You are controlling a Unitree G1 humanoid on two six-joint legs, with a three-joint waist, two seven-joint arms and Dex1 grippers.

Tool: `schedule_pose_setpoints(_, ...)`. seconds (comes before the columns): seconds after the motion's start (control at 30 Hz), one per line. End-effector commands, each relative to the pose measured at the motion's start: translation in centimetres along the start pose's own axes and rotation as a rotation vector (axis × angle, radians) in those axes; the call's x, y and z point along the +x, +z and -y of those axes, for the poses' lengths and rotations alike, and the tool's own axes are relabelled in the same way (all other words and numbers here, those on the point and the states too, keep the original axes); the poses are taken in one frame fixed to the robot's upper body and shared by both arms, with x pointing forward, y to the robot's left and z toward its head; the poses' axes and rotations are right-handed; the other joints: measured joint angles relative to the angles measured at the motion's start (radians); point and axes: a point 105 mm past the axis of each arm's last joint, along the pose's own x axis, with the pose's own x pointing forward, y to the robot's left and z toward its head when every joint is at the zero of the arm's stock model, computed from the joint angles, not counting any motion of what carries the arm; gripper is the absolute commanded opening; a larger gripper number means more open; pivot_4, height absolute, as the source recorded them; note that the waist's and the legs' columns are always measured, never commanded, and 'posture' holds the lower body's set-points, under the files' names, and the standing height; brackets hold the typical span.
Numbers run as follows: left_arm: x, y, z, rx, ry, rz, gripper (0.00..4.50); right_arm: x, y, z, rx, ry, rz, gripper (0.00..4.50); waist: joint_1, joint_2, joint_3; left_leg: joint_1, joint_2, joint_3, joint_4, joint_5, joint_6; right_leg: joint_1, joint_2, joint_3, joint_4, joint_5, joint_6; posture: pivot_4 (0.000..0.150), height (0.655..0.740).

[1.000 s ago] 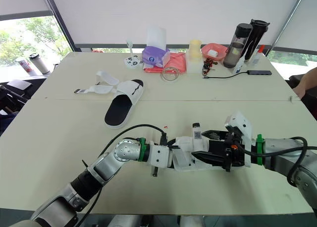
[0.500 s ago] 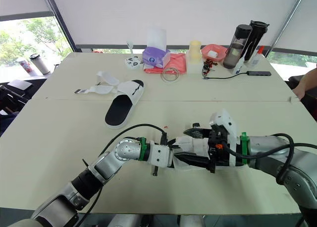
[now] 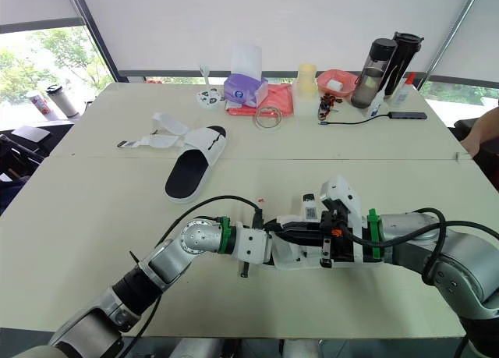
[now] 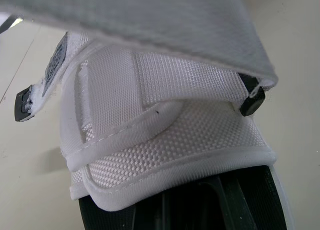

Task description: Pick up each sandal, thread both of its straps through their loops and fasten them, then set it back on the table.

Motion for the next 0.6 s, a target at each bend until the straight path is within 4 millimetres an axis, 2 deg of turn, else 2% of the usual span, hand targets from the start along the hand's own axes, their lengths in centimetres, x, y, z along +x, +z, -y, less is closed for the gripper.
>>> schedule_pose_setpoints(0.03, -0.8, -3.6, 1.2, -0.080, -0.018, -0.145, 0.00, -0.6, 1.1, -0.4, -0.015, 0.016, 0.032, 0.05, 0.000, 0.000, 0.000, 0.000, 0.000, 0.000, 0.000, 0.000, 0.000, 0.000, 0.000, 0.000, 0.000, 0.000, 0.000, 0.150, 0.7400)
schedule_pose_setpoints(0.23, -0.8, -3.6, 1.2, -0.076, -0.026, -0.143, 0.00, -1.7, 2.6, -0.7, 0.041, 0.034, 0.107, 0.05, 0.000, 0.000, 0.000, 0.000, 0.000, 0.000, 0.000, 0.000, 0.000, 0.000, 0.000, 0.000, 0.000, 0.000, 0.000, 0.150, 0.7400)
schedule_pose_setpoints(0.37, -0.8, -3.6, 1.2, -0.071, -0.032, -0.143, 0.00, -1.8, 3.1, -1.6, 0.064, 0.066, 0.135, 0.05, 0.000, 0.000, 0.000, -0.001, 0.000, 0.000, -0.001, 0.000, 0.000, -0.001, 0.000, 0.000, 0.000, -0.001, 0.001, 0.150, 0.7400)
schedule_pose_setpoints(0.6, -0.8, -3.5, 1.2, -0.054, -0.041, -0.142, 0.00, -1.7, 3.8, -1.3, 0.089, 0.054, 0.181, 0.05, 0.000, 0.000, 0.000, -0.009, 0.000, 0.000, 0.000, 0.000, 0.000, -0.010, 0.000, 0.000, 0.000, 0.001, -0.002, 0.150, 0.7400)
